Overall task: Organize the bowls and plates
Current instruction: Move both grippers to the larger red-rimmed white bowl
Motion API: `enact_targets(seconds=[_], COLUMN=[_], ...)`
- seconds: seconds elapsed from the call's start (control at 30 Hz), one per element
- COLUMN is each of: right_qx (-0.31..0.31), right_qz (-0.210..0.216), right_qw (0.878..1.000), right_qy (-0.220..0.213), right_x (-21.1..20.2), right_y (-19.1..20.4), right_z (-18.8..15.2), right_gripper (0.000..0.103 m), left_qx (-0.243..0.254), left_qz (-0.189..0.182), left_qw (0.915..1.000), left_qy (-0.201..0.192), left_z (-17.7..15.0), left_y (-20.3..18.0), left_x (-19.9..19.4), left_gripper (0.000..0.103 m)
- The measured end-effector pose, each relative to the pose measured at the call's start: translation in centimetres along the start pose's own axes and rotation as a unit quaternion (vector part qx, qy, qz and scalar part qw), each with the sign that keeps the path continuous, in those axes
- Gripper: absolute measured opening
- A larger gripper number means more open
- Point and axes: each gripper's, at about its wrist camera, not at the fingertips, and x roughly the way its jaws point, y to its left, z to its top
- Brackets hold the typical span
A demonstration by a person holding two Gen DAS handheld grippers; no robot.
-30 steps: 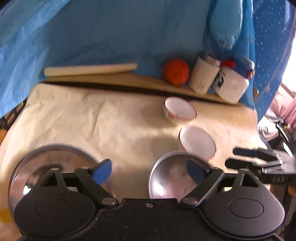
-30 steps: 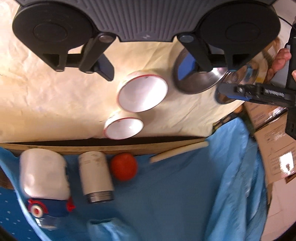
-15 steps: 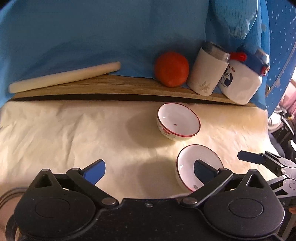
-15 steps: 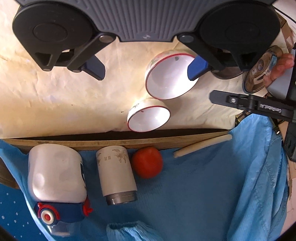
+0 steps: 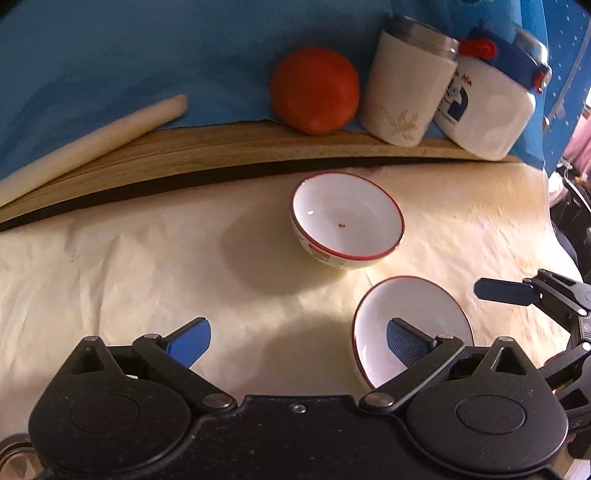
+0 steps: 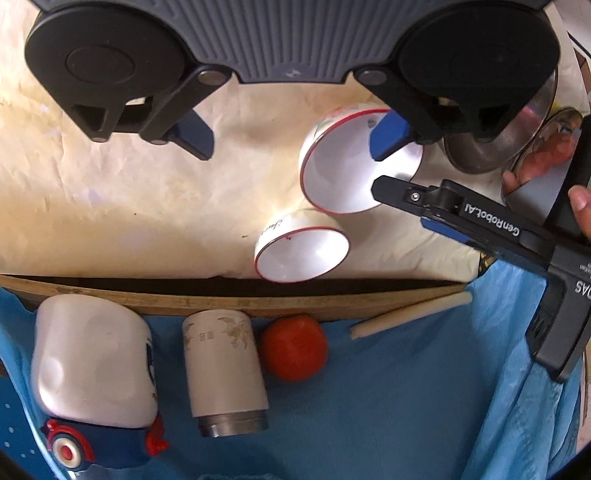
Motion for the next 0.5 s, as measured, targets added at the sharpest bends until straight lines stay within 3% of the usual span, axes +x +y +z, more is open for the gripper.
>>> enact_targets(seconds=[0.07, 0.3, 0.5], right_qx=[-0.001, 0.009, 0.029], right_qz=[0.003, 0.023, 0.042], right_qw=[1.000, 1.000, 0.999], right_qy=[0.008, 0.011, 0.017], right_x=[0.2, -0.1, 0.0], right_y=[0.1, 0.0, -0.3], right_z=[0.0, 0.0, 0.0], right_gripper=[0.082, 0.078, 0.056], left_qx=[0.006, 0.010, 0.022], left_qz=[-0.004, -0.020, -0.025], left_qw=[0.9999, 0.9995, 0.9991], left_qy=[0.008, 0.024, 0.027], left_z=[-0.1, -0.9, -1.1], left_y=[-0.1, -0.3, -0.7], left_x=[0.3, 0.6, 0.4], left_gripper=[0.095, 0.078, 0.061])
